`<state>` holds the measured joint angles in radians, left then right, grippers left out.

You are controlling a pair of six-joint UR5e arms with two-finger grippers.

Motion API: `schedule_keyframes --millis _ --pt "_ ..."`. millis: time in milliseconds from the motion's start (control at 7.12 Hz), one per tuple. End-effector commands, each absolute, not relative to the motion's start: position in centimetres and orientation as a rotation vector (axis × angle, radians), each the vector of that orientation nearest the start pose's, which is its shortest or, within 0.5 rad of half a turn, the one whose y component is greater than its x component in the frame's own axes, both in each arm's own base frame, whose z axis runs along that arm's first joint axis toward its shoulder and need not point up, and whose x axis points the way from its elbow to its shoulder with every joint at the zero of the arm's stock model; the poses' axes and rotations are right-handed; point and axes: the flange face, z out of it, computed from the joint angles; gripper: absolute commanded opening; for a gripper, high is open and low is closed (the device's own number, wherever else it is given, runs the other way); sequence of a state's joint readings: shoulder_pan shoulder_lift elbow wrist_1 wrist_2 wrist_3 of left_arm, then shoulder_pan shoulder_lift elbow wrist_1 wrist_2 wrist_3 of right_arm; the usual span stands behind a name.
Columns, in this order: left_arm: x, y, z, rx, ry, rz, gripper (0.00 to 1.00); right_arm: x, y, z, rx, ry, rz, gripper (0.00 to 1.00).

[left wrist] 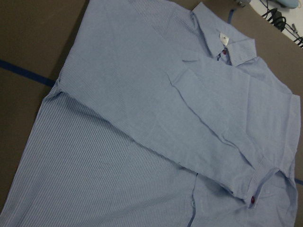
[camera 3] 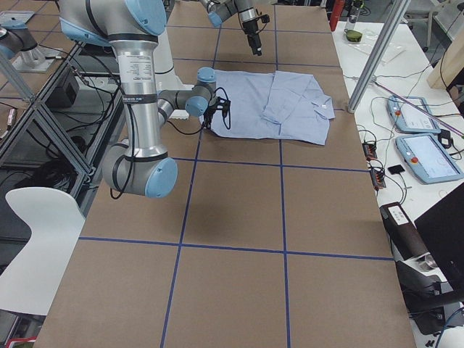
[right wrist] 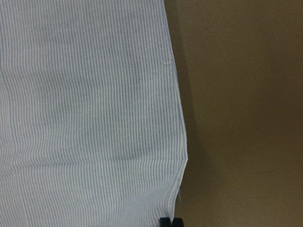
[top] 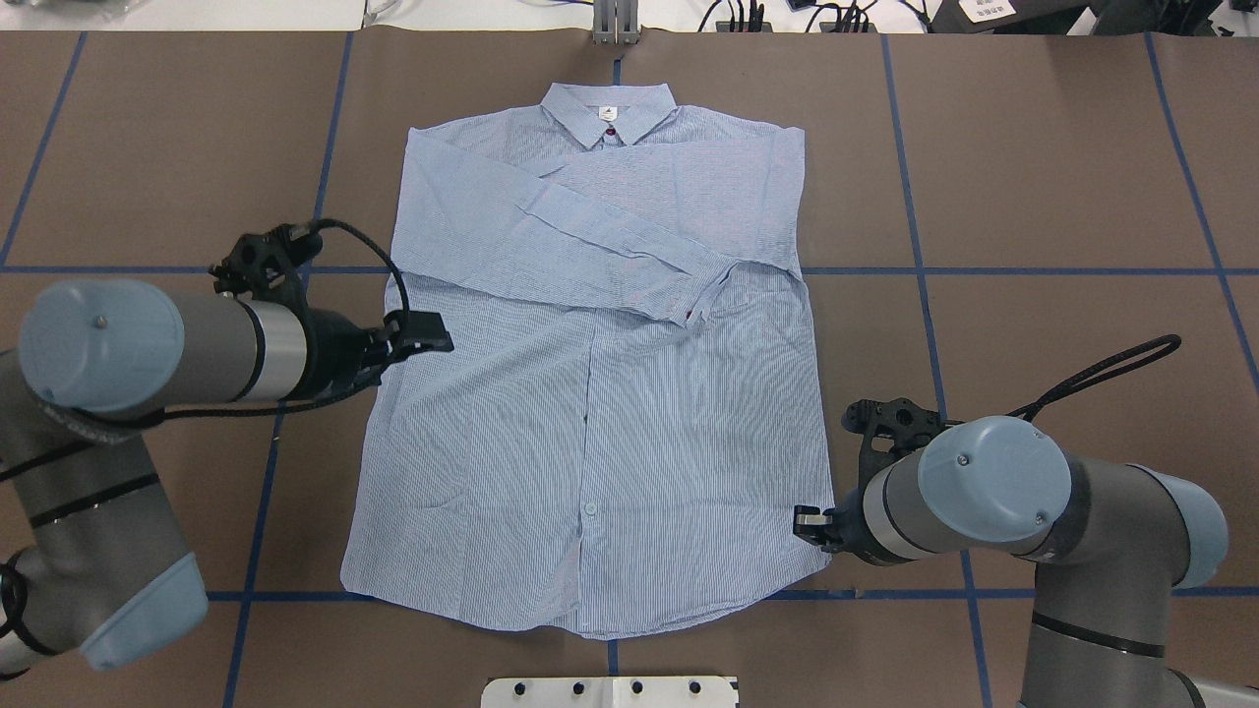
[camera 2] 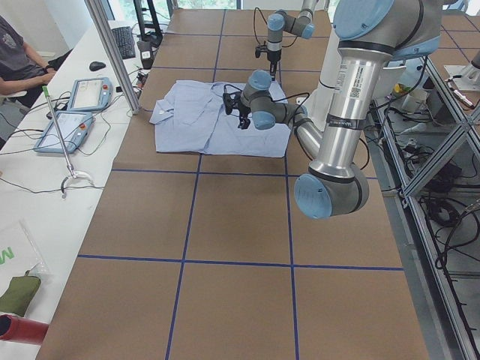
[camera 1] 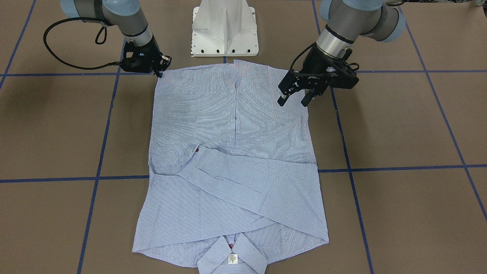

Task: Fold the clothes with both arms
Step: 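Move the left gripper along the shirt side down to the nearer hem corner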

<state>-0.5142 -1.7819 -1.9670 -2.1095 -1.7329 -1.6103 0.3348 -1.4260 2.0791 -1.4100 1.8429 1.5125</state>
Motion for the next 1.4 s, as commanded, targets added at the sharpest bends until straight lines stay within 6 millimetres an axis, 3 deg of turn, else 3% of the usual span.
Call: schedule_keyframes --millis 0,281,421,702,1263 --pt "43.8 -31.7 35.0 0.102 1.065 -0.353 0.98 -43.6 -28.1 33.3 -0.086 -0.858 0.172 0.0" --pt "42.7 -30.1 37.0 0.086 1.029 -0.341 0.97 -43.3 -28.2 32.9 -0.083 -0.868 0.175 0.0" --pt "41.9 -28.8 37.8 0.071 1.007 -0.326 0.89 -43.4 -28.2 32.8 -0.083 -0.87 0.173 0.0" --pt "42.5 -27.3 38.9 0.038 0.969 -0.322 0.82 -43.4 -28.2 32.7 -0.082 -0.878 0.17 0.0" --pt "44.4 -24.5 38.3 -0.01 0.904 -0.287 0.74 -43.3 -28.1 32.4 -0.078 -0.886 0.169 0.0"
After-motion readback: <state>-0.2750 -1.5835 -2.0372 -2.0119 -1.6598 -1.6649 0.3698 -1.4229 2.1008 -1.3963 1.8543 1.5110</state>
